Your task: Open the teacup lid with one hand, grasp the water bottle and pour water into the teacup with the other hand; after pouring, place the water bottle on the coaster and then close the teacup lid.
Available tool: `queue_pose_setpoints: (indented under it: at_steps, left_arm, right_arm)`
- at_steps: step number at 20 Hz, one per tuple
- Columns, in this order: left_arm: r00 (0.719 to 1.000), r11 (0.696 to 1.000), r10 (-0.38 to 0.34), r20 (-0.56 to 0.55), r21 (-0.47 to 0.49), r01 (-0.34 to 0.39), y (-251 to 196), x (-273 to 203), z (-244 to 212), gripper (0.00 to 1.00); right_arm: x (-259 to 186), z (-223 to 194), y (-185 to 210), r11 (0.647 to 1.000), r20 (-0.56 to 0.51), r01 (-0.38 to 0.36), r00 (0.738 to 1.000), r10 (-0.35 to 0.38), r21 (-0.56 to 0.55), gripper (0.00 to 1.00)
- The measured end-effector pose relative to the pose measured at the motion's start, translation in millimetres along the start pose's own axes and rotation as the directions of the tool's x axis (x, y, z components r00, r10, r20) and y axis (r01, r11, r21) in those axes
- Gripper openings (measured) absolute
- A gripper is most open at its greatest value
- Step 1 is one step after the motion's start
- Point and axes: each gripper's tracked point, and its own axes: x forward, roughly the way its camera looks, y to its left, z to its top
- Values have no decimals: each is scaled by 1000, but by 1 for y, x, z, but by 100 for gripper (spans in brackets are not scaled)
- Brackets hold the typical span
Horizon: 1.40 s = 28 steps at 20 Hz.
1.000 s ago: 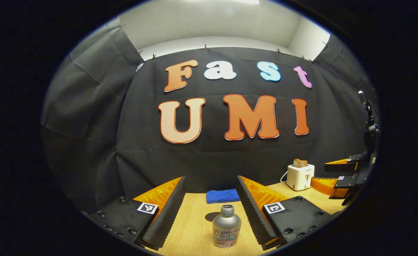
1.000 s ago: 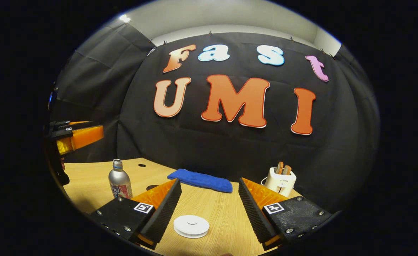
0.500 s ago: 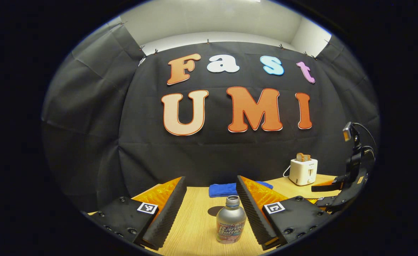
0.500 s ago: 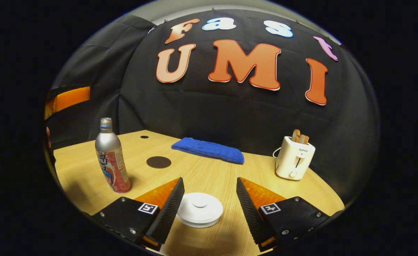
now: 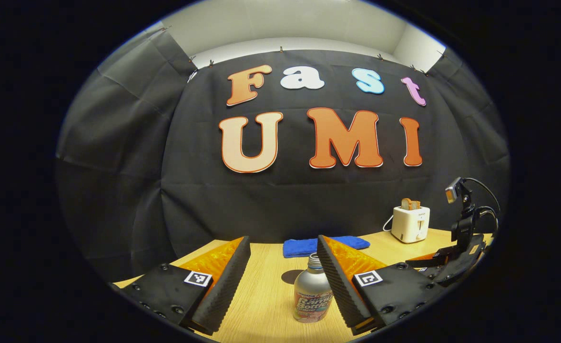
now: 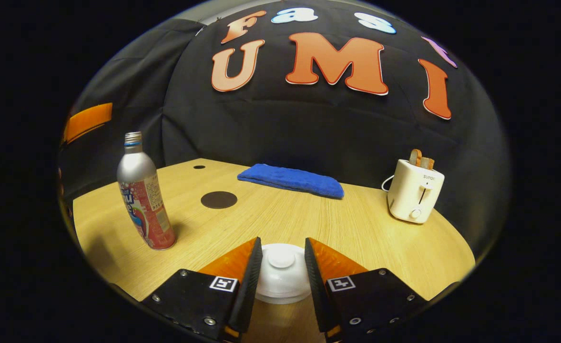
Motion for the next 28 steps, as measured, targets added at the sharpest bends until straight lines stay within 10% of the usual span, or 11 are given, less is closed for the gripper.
queue_pose_setpoints:
  at_steps: [11, 28]
  left_arm:
    - [1000, 1000, -10, -22, -10, 10, -5, 1, -13, 93]
    - [987, 996, -88, -132, -33, 84, -35, 1, -66, 97]
  right_arm:
    - [-3, 2, -5, 1000, -2, -4, 1000, 4, 5, 24]
    - [-55, 52, -79, 983, 137, 99, 983, -120, 153, 22]
